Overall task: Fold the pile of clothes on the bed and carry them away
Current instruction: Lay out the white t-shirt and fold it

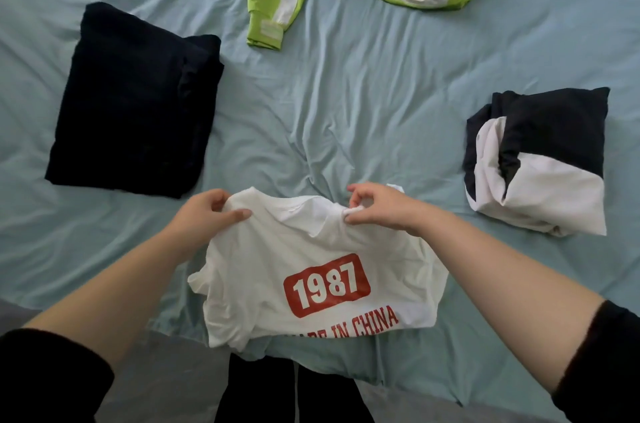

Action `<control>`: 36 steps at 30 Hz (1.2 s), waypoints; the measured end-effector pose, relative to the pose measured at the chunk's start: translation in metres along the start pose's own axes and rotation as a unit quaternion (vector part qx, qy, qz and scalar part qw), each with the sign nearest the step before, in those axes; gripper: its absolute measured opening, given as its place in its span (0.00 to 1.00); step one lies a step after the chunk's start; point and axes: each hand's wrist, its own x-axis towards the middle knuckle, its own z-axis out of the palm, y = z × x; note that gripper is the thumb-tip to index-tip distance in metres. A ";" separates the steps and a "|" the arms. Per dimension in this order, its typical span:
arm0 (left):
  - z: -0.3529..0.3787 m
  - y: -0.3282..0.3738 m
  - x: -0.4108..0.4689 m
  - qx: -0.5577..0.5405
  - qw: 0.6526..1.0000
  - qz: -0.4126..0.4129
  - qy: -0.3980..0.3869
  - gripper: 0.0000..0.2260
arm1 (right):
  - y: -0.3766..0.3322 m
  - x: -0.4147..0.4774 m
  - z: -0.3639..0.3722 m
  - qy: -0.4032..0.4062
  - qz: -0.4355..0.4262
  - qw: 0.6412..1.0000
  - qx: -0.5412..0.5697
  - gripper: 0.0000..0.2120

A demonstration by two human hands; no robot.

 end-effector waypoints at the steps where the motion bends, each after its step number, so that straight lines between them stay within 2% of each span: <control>1: -0.003 0.005 0.001 0.000 1.000 0.014 0.001 0.09 | -0.005 0.000 -0.003 0.020 -0.018 0.999 0.019 0.11; 4: -0.010 0.021 0.006 0.007 0.998 0.062 0.015 0.10 | -0.017 -0.001 -0.015 0.062 -0.077 0.993 0.066 0.08; 7: -0.020 0.037 0.016 0.019 0.994 0.098 0.038 0.09 | -0.030 -0.001 -0.036 0.076 -0.104 0.992 -0.008 0.17; 8: -0.024 0.041 0.020 0.024 0.993 0.106 0.042 0.09 | -0.031 0.001 -0.045 0.063 -0.091 0.992 -0.064 0.22; 9: -0.027 0.044 0.024 0.037 0.992 0.113 0.043 0.09 | -0.032 0.002 -0.053 0.055 -0.073 0.989 -0.120 0.21; 11: -0.031 0.046 0.033 0.095 0.988 0.116 0.033 0.10 | -0.029 0.004 -0.067 0.049 -0.020 0.976 -0.209 0.04; 12: -0.031 0.045 0.038 0.129 0.985 0.110 0.022 0.11 | -0.023 0.007 -0.072 0.047 0.000 0.973 -0.226 0.10; 13: -0.031 0.044 0.043 0.158 0.982 0.099 0.007 0.12 | -0.019 0.008 -0.076 0.042 0.021 0.970 -0.238 0.16; 15: -0.030 0.038 0.053 0.200 0.977 0.064 -0.027 0.12 | -0.006 0.012 -0.081 0.038 0.047 0.972 -0.229 0.19; 19: -0.032 0.023 0.076 0.260 0.961 0.022 -0.096 0.08 | 0.026 0.021 -0.092 0.004 0.082 0.975 -0.205 0.10; 21: -0.033 0.017 0.086 0.273 0.956 0.015 -0.106 0.08 | 0.042 0.025 -0.098 0.009 0.103 0.978 -0.181 0.08; 23: -0.031 0.017 0.097 0.263 0.962 0.030 -0.068 0.07 | 0.053 0.030 -0.100 0.052 0.108 0.976 -0.181 0.10; 25: -0.027 0.027 0.110 0.237 0.970 0.058 0.001 0.07 | 0.057 0.037 -0.101 0.133 0.088 0.967 -0.200 0.14; 29: -0.033 0.073 0.147 0.244 0.959 0.124 0.075 0.08 | 0.043 0.050 -0.123 0.249 0.084 0.940 -0.219 0.16; 33: -0.058 0.147 0.181 0.266 0.943 0.160 0.117 0.11 | 0.006 0.061 -0.180 0.308 0.062 0.927 -0.205 0.09; 36: -0.074 0.201 0.202 0.276 0.929 0.191 0.158 0.14 | -0.026 0.072 -0.223 0.381 0.060 0.908 -0.161 0.06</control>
